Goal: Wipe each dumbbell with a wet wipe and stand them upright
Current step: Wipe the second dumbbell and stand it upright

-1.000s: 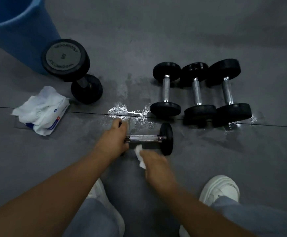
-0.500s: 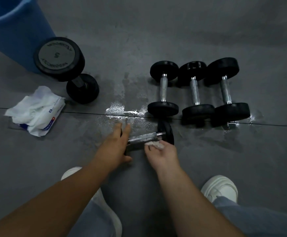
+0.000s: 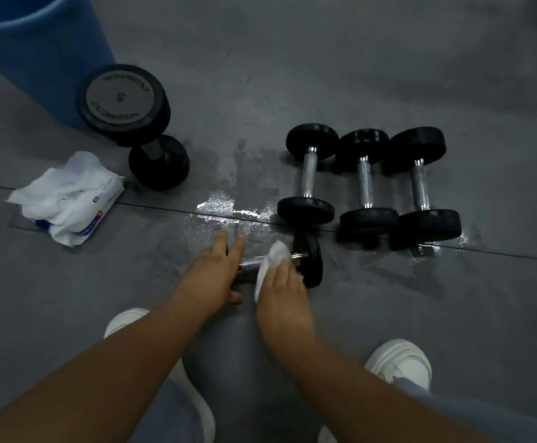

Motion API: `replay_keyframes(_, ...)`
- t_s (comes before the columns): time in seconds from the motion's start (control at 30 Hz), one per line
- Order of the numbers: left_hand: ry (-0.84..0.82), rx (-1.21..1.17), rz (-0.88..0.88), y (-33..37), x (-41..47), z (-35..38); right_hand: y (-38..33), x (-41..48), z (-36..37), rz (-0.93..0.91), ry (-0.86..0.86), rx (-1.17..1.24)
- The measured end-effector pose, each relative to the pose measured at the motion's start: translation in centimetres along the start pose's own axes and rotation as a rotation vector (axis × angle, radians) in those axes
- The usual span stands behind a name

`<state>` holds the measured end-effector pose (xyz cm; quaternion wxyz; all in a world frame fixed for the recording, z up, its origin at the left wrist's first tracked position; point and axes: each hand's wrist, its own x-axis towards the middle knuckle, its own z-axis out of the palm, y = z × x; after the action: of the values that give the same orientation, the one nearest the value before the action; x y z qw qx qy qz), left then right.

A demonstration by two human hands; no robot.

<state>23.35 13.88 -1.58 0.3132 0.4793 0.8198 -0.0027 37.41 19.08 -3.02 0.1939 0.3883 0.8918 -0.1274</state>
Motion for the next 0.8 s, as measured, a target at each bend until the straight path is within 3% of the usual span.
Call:
replay_keyframes(0.07,-0.02,-0.033,0.021,-0.5,0.5,-0.2,-0.4,-0.8,-0.3,-0.062,-0.019,0.051)
replay_keyframes(0.13,-0.041,-0.06,0.048,-1.1,0.7,-0.4,0.4,1.0,-0.9,-0.096,0.069,0.054)
replay_keyframes(0.27,-0.066,-0.041,0.103,-1.6,0.0,-0.3,1.2,1.9,-1.1,-0.024,0.029,-0.019)
replay_keyframes(0.43,-0.055,-0.067,0.111,-1.9,0.8,-0.2,-0.7,-0.5,-4.8,-0.072,-0.218,0.413)
replay_keyframes(0.57,-0.084,-0.095,0.097,-2.2,0.7,-0.3,-0.3,2.8,-7.8,0.179,0.106,0.707)
replay_keyframes(0.63,-0.071,-0.152,0.109,-2.4,0.7,-0.4,-0.3,4.3,-6.9,0.131,0.236,0.542)
replay_keyframes(0.7,-0.053,-0.221,0.122,-2.8,0.9,-0.5,0.4,5.1,-5.0,0.012,0.307,0.134)
replay_keyframes(0.8,-0.061,-0.196,0.123,-3.0,1.1,-0.3,1.0,3.7,-2.0,-0.064,0.138,-0.305)
